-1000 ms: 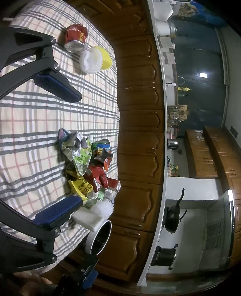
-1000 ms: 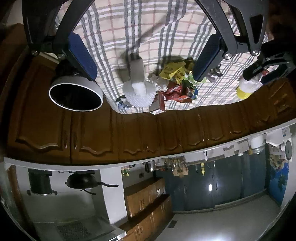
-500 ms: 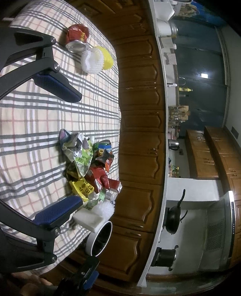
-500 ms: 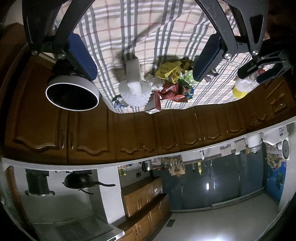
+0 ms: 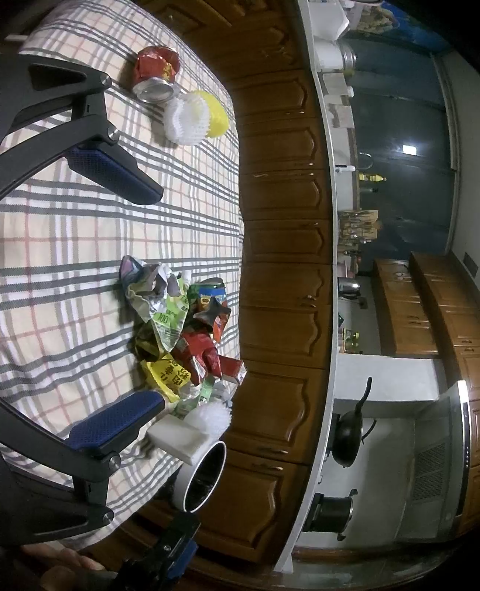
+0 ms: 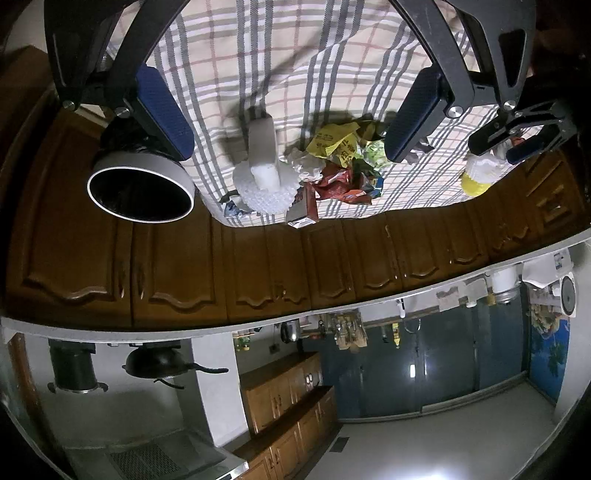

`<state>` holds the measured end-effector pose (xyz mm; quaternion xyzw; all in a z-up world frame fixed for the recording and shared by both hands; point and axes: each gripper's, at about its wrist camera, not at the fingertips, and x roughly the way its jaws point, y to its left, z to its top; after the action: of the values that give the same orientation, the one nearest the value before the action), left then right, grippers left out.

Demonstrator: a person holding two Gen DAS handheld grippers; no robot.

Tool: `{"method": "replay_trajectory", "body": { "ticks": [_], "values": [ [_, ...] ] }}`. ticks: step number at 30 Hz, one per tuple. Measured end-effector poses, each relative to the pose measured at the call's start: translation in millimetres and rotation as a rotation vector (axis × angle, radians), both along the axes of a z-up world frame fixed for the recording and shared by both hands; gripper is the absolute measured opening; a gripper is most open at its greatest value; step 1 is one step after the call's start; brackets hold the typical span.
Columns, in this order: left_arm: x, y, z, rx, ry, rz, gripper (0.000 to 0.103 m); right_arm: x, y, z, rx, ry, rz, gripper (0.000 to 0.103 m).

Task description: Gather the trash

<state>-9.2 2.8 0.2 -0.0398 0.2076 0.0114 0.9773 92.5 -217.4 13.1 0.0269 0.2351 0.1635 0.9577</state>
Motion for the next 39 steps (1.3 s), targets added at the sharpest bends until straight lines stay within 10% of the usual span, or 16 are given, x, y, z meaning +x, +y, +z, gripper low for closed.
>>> {"method": "replay_trajectory", "body": {
  "ticks": [29,39],
  "values": [
    [29.9,5.8,-12.6,-0.029,0.106,-0.01,0.099,18.5,-0.3,-20.1,0.026,0.08,0.02,0.103],
    [66.7,24.1,-18.8,-0.086,0.177,-0.003,0.092,48.2,-2.5,-32.9,0.023,0.164,0.046,0.086]
  ]
}}
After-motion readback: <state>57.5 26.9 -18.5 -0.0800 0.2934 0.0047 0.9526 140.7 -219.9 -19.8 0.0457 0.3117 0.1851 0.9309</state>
